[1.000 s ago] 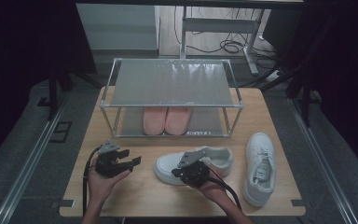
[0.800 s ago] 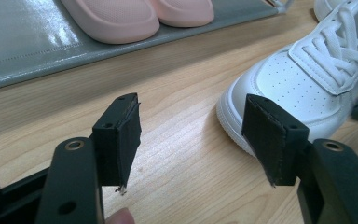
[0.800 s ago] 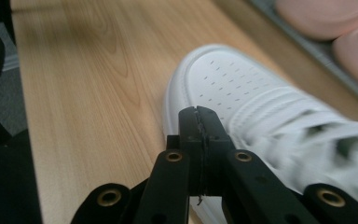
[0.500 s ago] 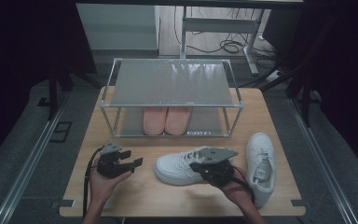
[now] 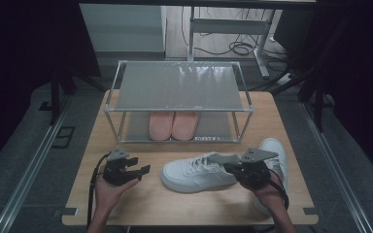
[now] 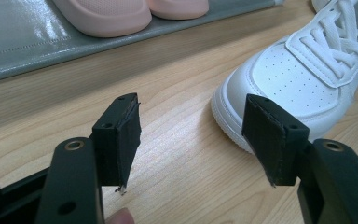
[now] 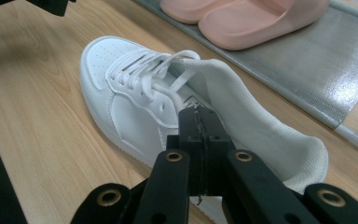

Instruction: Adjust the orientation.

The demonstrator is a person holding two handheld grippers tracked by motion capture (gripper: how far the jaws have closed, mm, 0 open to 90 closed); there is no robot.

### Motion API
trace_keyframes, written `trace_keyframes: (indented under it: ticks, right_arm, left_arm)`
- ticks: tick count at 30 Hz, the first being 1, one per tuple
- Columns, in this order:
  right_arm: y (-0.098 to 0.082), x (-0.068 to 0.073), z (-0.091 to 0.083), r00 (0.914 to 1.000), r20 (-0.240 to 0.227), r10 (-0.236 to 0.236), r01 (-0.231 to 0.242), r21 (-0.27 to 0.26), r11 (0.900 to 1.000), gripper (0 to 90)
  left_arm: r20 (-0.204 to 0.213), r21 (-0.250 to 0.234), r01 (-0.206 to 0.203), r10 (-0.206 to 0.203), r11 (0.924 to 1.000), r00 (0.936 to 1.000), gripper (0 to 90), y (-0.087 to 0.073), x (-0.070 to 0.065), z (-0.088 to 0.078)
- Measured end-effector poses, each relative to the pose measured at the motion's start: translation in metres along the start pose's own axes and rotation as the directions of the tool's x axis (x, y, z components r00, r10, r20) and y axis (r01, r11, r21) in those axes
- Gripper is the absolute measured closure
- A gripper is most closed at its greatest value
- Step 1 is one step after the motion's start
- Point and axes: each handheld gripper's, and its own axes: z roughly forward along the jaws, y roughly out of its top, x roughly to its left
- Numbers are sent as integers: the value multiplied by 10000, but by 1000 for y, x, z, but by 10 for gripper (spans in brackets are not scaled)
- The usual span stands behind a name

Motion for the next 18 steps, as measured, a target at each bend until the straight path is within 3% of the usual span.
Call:
trace_keyframes:
  ticks: [8,18]
  right_arm:
    - [5,-2,20,9998,190,-105,92,666,9977,900]
    - [4,-3,28,9985,532,-156,96,1120,9937,900]
  left_arm:
    - [50,-13,-48,48,10000,10000,378,0,-2,0]
    - [69,-195,-137,139,9997,9999,380,2,-4,-4]
